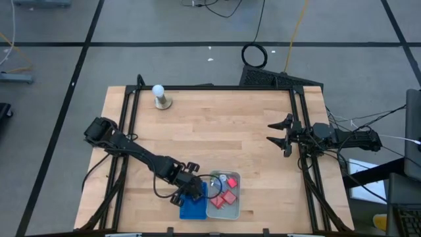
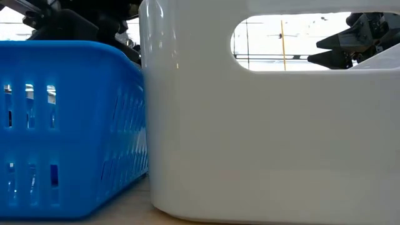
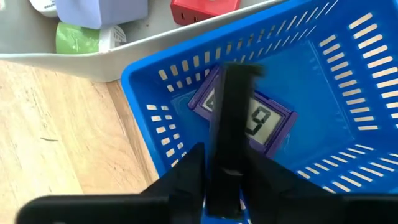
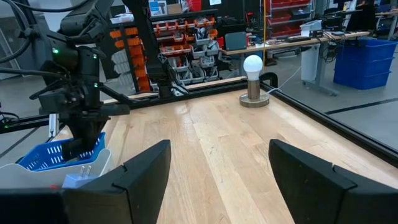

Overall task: Pick & Place Office items
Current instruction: Put the black digital clock into the blue bin, then return to Home Position

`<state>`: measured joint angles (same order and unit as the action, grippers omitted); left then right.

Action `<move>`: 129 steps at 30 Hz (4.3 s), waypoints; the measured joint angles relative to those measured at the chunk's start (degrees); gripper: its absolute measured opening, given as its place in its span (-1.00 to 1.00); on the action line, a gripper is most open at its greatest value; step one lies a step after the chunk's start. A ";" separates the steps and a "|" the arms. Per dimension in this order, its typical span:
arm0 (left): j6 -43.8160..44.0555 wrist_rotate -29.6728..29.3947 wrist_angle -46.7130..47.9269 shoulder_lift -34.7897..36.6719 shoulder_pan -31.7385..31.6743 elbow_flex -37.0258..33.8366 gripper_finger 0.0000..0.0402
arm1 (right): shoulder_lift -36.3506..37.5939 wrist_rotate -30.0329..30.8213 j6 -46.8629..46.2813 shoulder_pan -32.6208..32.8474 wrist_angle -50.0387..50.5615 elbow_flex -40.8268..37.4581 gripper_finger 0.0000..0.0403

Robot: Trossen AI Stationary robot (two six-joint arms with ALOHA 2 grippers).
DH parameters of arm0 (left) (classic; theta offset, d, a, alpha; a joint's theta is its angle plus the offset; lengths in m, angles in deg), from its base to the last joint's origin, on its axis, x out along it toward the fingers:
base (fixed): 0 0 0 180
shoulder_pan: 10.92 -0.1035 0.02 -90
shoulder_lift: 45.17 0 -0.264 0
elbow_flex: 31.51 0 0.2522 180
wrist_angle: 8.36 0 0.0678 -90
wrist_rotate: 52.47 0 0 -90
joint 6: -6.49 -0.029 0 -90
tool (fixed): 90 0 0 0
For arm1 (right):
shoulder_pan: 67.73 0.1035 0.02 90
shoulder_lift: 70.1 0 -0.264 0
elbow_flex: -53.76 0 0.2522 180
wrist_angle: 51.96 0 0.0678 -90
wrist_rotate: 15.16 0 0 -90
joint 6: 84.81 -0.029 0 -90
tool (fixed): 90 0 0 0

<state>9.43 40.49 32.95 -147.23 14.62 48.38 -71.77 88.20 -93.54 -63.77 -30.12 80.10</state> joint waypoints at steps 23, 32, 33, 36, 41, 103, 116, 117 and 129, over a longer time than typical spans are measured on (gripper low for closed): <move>0.23 -0.50 -4.94 5.54 -0.95 0.02 -0.03 | -0.02 0.00 -0.01 0.00 -0.02 0.00 0.32; 1.75 -3.01 -5.33 12.46 -4.12 0.04 0.12 | -0.02 0.00 0.01 -0.01 0.00 0.00 0.32; 1.75 -3.04 -5.52 13.04 -4.60 0.04 0.14 | -0.02 0.00 0.00 0.01 0.00 0.00 0.32; 1.07 -3.13 -6.64 14.50 -5.91 0.04 0.21 | -0.02 0.00 0.00 0.00 0.00 0.00 0.32; 0.17 -2.96 -10.33 16.09 -8.71 0.04 0.30 | -0.02 0.00 -0.01 -0.01 0.00 0.00 0.32; 0.19 9.40 -44.19 84.29 -27.83 -64.42 0.33 | -0.15 0.00 -0.01 0.01 0.04 0.02 0.32; 0.39 12.09 -39.00 92.50 -27.82 -65.29 0.33 | -0.15 0.00 -0.01 0.00 0.04 0.02 0.32; 0.38 12.09 -38.64 93.03 -27.82 -65.29 0.33 | -0.15 0.01 -0.01 0.00 0.04 0.02 0.32; 1.09 12.22 -37.53 97.35 -27.76 -65.24 0.33 | -0.15 0.02 0.01 -0.01 0.04 0.02 0.32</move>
<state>10.51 52.71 -4.58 -49.89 -13.14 -16.86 -71.93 88.22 -93.53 -63.78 -30.08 80.12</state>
